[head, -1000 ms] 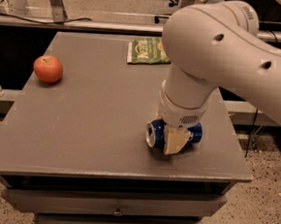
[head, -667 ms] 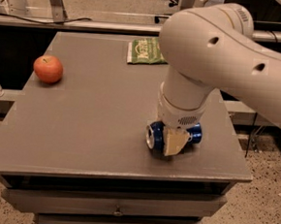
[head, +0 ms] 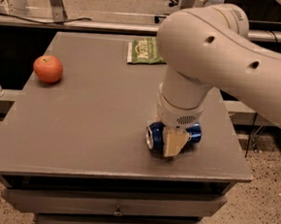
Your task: Knock pepsi can over
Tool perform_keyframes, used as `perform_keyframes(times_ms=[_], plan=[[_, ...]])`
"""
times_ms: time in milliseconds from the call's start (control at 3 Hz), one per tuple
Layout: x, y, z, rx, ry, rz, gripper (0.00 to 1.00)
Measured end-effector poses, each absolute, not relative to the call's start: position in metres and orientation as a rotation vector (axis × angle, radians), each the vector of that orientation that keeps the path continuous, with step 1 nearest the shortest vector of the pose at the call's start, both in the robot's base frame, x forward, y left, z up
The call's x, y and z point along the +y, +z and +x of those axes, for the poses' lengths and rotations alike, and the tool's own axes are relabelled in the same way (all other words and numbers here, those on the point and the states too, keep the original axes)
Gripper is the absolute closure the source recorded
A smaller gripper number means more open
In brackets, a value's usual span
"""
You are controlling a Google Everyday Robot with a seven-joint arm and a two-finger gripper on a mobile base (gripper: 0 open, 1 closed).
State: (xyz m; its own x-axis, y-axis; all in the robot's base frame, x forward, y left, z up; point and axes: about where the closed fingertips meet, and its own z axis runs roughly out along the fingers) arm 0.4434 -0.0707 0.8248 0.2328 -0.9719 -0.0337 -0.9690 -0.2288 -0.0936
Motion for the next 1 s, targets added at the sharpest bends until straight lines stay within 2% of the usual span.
perform_keyframes(times_ms=[333, 1000], plan=[[-0.0716, 0.8213, 0.4427, 1.900, -0.040, -2.405, 0.00], [-0.0804, 0.8242, 0.4437, 1.934, -0.004, -2.359, 0.00]])
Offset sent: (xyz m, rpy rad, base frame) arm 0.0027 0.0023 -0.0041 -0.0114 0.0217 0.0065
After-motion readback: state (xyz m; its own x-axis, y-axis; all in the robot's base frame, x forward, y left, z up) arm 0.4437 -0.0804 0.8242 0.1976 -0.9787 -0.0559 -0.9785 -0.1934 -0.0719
